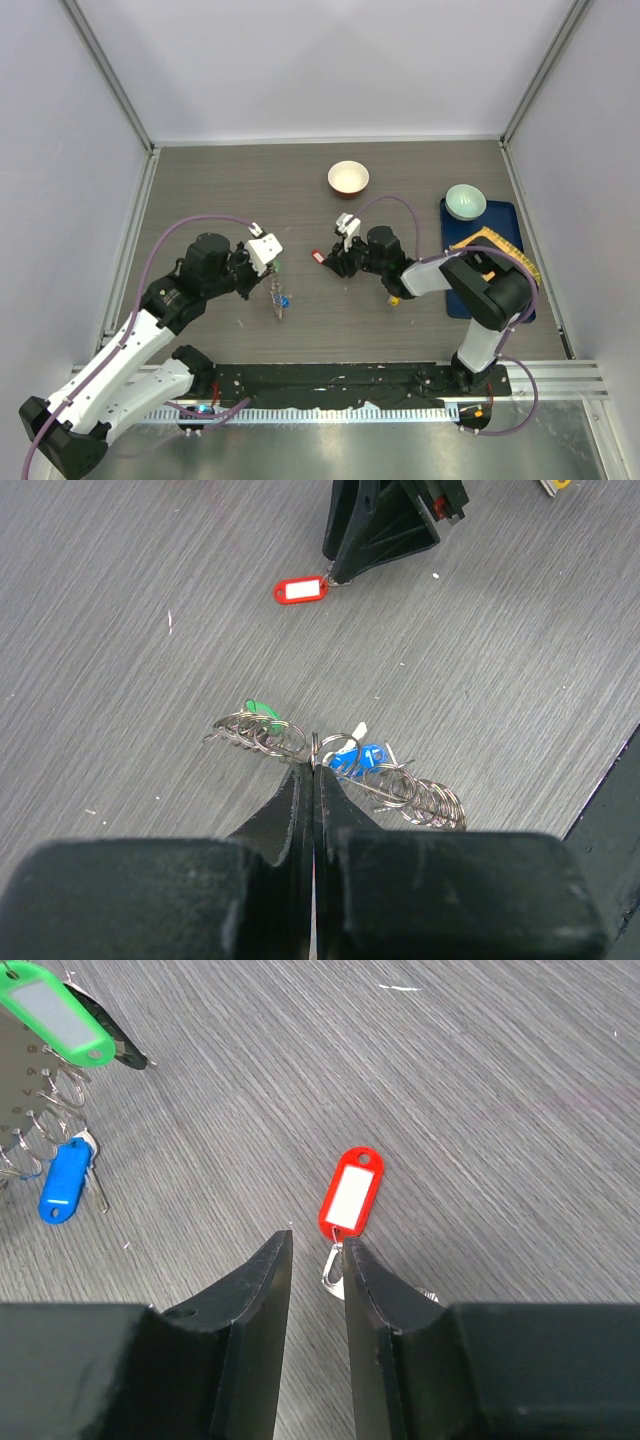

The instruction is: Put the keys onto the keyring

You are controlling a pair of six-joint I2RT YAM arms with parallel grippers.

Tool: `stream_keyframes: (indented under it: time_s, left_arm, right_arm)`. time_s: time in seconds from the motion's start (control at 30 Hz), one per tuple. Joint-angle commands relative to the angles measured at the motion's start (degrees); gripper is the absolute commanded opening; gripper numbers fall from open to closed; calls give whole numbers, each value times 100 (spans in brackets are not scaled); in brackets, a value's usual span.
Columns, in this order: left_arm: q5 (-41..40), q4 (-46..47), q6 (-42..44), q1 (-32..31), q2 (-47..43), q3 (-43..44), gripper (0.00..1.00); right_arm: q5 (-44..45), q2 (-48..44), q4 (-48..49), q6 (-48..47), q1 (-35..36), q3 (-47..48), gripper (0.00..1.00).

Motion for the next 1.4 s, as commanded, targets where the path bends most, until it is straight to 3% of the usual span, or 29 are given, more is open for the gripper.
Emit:
stream_keyframes:
  time_s: [0.0,1.1,1.37]
  left_arm:
    - [124,428,-45,-2,-19,22,0]
    - [124,411,-28,-2,51,22,0]
    - [133,419,-45,-2,25,22,0]
  right_arm:
    - [-28,130,521,-40,-50,35,33]
    - [-1,597,-367,-470,-85,457,29]
    - [34,650,-552,-602,-85,571,5]
